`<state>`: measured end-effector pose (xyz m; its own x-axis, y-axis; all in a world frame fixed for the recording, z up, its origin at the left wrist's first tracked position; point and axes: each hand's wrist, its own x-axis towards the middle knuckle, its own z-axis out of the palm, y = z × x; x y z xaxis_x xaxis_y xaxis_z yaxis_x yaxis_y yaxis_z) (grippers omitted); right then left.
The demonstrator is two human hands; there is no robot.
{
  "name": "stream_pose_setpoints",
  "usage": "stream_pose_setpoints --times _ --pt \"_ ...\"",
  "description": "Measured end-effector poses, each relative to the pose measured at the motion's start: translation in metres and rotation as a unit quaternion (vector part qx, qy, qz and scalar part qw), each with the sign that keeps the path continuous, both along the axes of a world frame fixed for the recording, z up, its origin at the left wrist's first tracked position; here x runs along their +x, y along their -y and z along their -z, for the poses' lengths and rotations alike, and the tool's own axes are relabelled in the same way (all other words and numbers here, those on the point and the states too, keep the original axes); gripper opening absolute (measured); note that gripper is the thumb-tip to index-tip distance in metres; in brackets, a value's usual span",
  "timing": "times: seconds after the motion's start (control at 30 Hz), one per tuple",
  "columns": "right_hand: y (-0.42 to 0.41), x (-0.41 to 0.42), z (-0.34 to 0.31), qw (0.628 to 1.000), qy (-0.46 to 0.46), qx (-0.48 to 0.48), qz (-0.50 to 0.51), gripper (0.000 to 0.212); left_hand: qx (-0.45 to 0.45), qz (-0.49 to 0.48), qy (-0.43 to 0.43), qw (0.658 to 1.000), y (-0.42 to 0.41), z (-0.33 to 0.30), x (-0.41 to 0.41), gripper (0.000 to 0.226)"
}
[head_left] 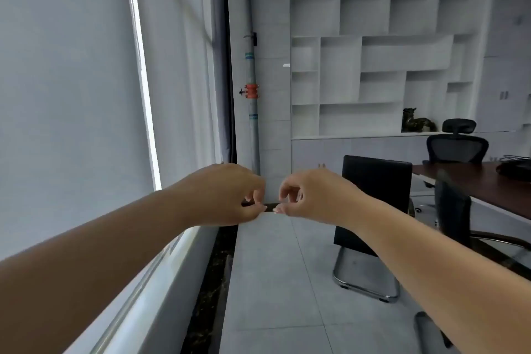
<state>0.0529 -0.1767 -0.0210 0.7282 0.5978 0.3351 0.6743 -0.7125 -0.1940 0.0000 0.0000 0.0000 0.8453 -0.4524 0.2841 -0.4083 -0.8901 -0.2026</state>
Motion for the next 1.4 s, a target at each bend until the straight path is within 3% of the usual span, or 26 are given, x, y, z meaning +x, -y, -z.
stream_pose_setpoints --times 0.7,1.4 --pt "-0.038 0.337 0.013 0.999 0.005 -0.046 -0.013 0.025 -0.045 -0.038 -0.011 0.998 -0.047 0.020 0.332 0.017" --pt "-0.234 0.710 0.028 1.000 -0.027 -0.013 0.001 0.021 -0.036 -0.046 -0.042 0.997 -0.246 0.033 0.714 0.021"
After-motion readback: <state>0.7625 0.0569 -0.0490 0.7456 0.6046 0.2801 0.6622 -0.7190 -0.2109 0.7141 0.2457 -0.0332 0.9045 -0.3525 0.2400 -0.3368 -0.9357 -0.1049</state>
